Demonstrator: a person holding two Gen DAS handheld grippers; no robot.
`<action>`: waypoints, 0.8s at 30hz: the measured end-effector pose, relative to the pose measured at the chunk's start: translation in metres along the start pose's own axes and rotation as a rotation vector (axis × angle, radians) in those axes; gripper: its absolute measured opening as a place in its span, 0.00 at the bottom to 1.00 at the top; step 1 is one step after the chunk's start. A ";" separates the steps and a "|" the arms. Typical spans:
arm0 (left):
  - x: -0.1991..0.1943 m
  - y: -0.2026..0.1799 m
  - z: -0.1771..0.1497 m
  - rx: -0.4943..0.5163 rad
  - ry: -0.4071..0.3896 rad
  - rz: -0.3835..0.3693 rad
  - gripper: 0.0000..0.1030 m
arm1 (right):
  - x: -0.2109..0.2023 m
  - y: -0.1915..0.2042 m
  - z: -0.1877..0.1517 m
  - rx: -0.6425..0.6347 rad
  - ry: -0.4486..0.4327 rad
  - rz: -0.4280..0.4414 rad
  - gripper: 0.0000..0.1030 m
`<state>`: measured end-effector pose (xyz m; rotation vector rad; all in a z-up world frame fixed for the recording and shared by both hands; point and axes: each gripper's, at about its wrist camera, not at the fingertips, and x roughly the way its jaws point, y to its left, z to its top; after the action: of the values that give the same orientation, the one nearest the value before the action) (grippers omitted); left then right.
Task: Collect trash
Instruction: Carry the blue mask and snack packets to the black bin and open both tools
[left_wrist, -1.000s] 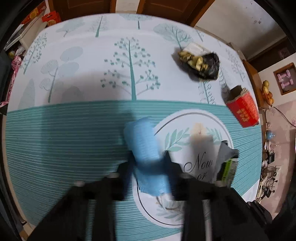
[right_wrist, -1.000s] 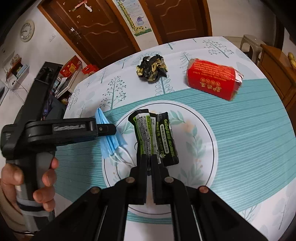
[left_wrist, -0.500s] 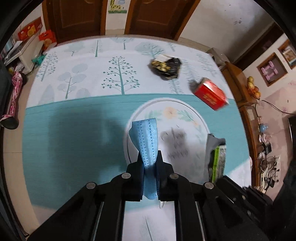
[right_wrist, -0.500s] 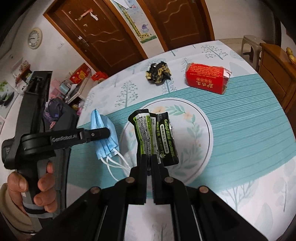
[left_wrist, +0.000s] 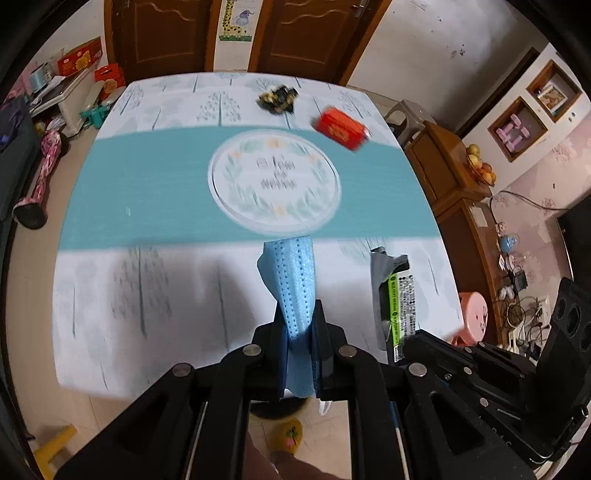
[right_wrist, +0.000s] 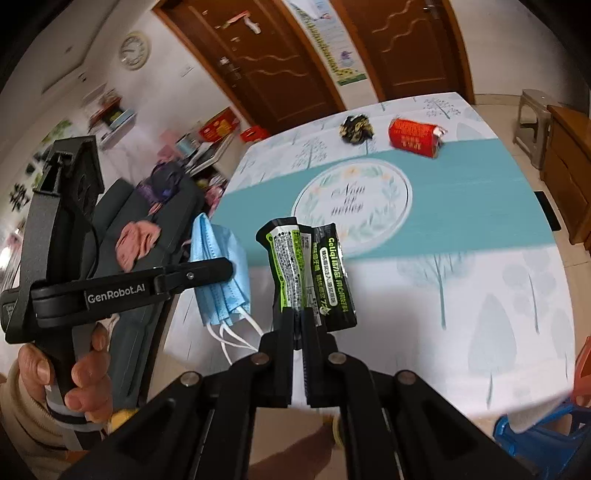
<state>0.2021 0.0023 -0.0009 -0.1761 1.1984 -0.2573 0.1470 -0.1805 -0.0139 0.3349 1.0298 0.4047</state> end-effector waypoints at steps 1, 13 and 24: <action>-0.002 -0.006 -0.013 0.000 0.004 0.005 0.08 | -0.005 0.000 -0.009 -0.007 0.009 0.006 0.03; 0.019 -0.038 -0.127 0.037 0.135 0.076 0.08 | -0.032 -0.024 -0.110 0.020 0.144 0.052 0.03; 0.065 -0.026 -0.177 0.044 0.245 0.090 0.08 | 0.007 -0.047 -0.165 0.133 0.242 0.039 0.03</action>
<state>0.0565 -0.0416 -0.1148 -0.0526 1.4384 -0.2307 0.0130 -0.2052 -0.1186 0.4331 1.2919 0.4197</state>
